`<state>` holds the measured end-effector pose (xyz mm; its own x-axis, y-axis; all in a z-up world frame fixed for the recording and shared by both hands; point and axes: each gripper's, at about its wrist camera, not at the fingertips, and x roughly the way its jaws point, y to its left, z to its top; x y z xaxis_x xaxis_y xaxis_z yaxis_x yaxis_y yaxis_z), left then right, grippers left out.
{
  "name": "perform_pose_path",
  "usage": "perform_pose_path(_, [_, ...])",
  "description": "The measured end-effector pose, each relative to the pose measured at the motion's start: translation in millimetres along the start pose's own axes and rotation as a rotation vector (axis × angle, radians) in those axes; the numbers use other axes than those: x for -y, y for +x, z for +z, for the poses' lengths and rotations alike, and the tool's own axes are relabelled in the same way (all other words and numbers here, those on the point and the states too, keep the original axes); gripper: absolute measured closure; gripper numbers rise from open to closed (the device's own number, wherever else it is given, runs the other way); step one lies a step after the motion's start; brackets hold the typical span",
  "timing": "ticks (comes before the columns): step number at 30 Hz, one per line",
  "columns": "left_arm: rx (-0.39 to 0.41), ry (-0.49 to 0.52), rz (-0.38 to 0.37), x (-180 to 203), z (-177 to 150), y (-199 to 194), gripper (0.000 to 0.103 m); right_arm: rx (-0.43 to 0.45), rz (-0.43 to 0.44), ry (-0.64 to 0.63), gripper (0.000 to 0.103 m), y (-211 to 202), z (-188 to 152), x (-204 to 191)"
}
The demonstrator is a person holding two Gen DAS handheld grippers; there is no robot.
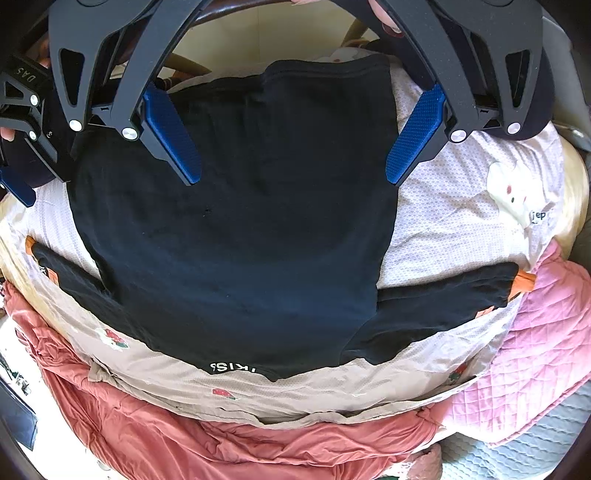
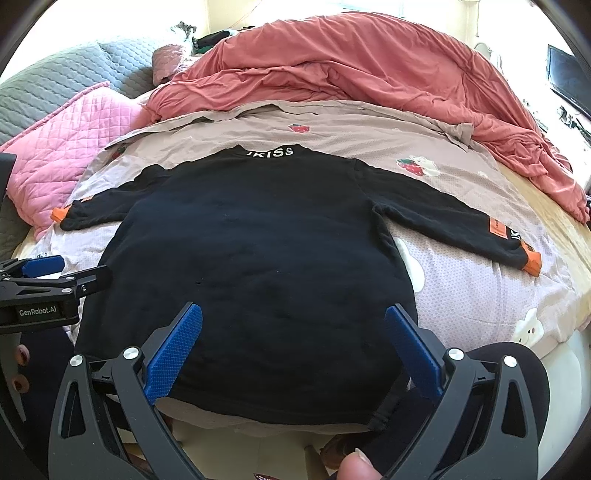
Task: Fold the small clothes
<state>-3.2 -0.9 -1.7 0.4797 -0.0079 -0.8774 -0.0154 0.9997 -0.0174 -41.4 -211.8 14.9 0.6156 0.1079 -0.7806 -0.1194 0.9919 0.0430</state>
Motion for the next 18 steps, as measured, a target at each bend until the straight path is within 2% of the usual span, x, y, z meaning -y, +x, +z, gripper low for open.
perform_pose_path(18, [0.001, 0.0, 0.003, -1.4, 0.1, -1.0, 0.009, 0.003, -0.004, 0.005, 0.004, -0.1, -1.0, 3.1])
